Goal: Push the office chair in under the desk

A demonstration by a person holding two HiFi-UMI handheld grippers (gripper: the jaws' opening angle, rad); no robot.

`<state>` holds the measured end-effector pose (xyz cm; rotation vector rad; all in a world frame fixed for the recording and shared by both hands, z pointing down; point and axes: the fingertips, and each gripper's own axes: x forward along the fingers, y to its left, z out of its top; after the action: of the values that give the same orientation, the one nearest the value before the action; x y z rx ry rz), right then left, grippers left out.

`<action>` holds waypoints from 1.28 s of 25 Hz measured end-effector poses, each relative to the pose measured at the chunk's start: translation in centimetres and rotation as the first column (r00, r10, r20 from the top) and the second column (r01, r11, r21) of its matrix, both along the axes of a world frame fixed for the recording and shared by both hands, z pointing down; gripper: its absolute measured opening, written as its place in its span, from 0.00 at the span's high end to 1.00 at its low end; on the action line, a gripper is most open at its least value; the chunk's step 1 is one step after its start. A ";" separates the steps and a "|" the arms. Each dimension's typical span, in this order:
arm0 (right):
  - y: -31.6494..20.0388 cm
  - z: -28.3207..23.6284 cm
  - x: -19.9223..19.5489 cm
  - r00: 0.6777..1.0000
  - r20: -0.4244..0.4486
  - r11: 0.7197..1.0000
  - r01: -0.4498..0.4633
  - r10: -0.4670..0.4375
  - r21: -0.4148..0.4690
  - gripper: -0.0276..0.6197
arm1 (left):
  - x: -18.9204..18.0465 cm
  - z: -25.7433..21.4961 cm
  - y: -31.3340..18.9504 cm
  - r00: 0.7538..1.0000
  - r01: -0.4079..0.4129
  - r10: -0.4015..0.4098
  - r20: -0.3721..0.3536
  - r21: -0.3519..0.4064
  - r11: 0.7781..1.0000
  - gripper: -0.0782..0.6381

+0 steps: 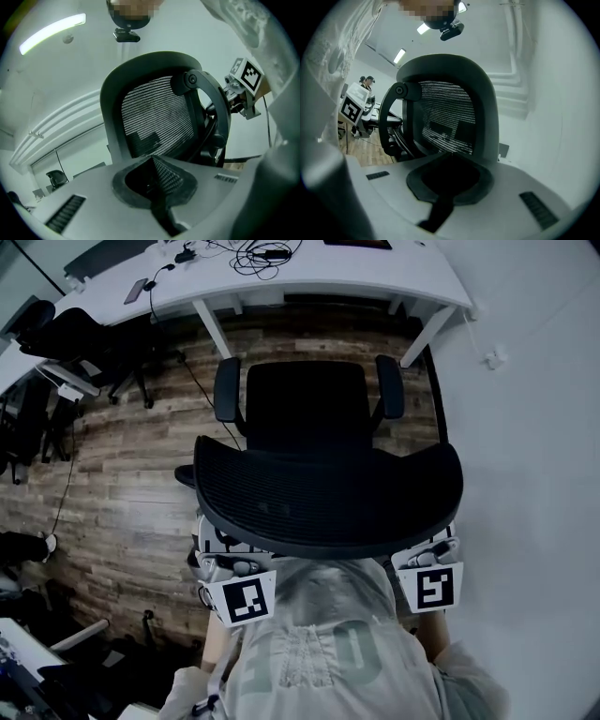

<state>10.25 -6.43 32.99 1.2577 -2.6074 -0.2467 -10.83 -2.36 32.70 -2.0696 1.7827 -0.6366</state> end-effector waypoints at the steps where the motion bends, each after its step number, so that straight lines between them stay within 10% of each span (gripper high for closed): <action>1: 0.0 0.0 0.0 1.000 0.000 1.000 -0.008 0.008 0.005 0.92 | 0.0 0.1 0.0 1.000 -0.007 0.007 -0.005 0.000 1.000 0.87; 9: 0.3 -0.2 -0.3 0.999 -0.023 1.000 -0.031 0.031 0.007 0.92 | -0.7 0.3 0.3 1.000 -0.011 0.011 0.025 -0.003 1.000 0.87; 15: 2.0 0.4 -0.8 0.970 -0.126 0.975 0.197 -0.210 -0.106 0.88 | -3.2 0.0 0.7 0.981 -0.138 0.151 0.125 -0.111 0.984 0.80; 17: 2.3 0.8 -0.5 0.916 -0.240 0.945 0.293 -0.321 -0.144 0.59 | -3.9 0.0 1.0 0.955 -0.214 0.246 0.167 -0.189 0.958 0.65; 21: 2.4 2.8 1.5 0.740 -0.502 0.894 0.365 -0.447 -0.258 0.59 | -5.3 1.6 2.1 0.866 -0.254 0.396 0.304 -0.415 0.874 0.57; 26: 2.2 5.1 3.1 0.619 -0.621 0.877 0.354 -0.480 -0.324 0.59 | -5.4 5.1 2.7 0.754 -0.193 0.533 0.385 -0.646 0.739 0.57; 32: 1.4 5.8 3.6 0.502 -0.723 0.877 0.339 -0.474 -0.340 0.68 | -4.2 6.8 1.4 0.643 -0.149 0.604 0.471 -0.697 0.702 0.66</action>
<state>13.85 -5.05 38.83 0.2768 -1.9893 -0.5335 -14.99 -0.93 39.51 -2.0525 0.6761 -1.7248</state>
